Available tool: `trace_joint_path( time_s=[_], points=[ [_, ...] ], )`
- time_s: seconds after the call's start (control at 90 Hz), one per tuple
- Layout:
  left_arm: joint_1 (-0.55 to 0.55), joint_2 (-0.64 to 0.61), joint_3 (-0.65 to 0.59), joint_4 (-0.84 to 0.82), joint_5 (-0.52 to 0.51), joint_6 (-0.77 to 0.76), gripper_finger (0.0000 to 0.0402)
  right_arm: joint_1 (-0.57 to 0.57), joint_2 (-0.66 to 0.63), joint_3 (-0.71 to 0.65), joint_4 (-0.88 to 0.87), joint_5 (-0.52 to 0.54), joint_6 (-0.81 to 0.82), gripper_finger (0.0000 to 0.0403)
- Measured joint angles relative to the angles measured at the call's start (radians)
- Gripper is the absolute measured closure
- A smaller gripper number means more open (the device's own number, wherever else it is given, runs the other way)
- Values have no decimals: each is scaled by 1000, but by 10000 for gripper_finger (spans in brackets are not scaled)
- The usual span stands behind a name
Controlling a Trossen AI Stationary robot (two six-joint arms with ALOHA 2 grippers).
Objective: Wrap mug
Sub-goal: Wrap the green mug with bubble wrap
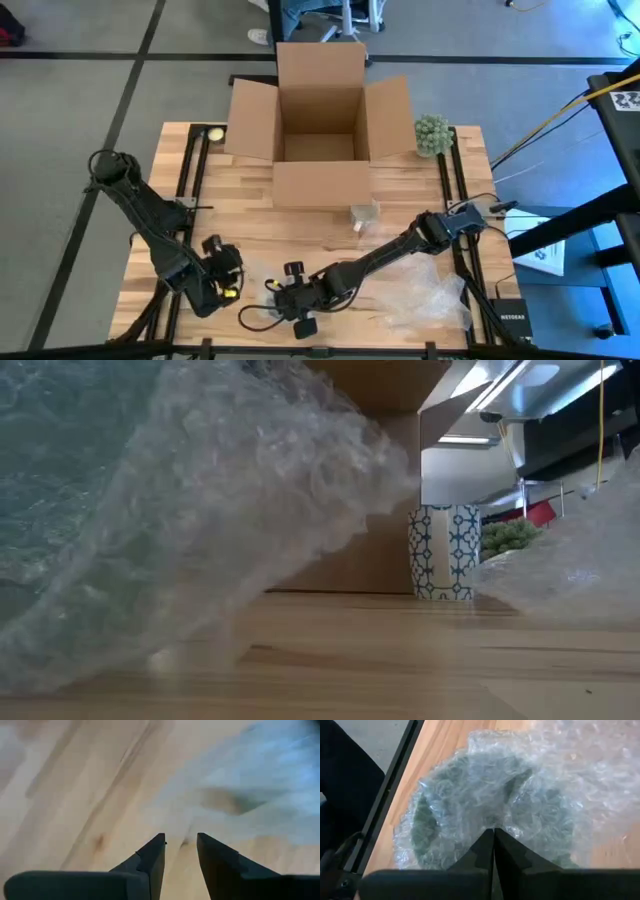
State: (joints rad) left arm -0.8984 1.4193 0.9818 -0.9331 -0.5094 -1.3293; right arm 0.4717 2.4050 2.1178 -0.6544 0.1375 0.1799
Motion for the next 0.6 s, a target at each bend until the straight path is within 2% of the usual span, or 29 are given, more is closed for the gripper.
trace_joint_path(
  time_s=[0.122,0.244,0.5,0.6],
  points=[
    [-15,1,-112,164,-8,-26,304,0,0,0,0,0,0,402],
    [-4,2,-221,397,-96,11,304,0,0,0,1,0,0,402],
    [18,2,-253,872,-139,354,304,0,1,0,1,0,-3,402],
    [18,13,-253,997,-143,456,304,0,1,-2,-2,-6,-3,402]
  ],
)
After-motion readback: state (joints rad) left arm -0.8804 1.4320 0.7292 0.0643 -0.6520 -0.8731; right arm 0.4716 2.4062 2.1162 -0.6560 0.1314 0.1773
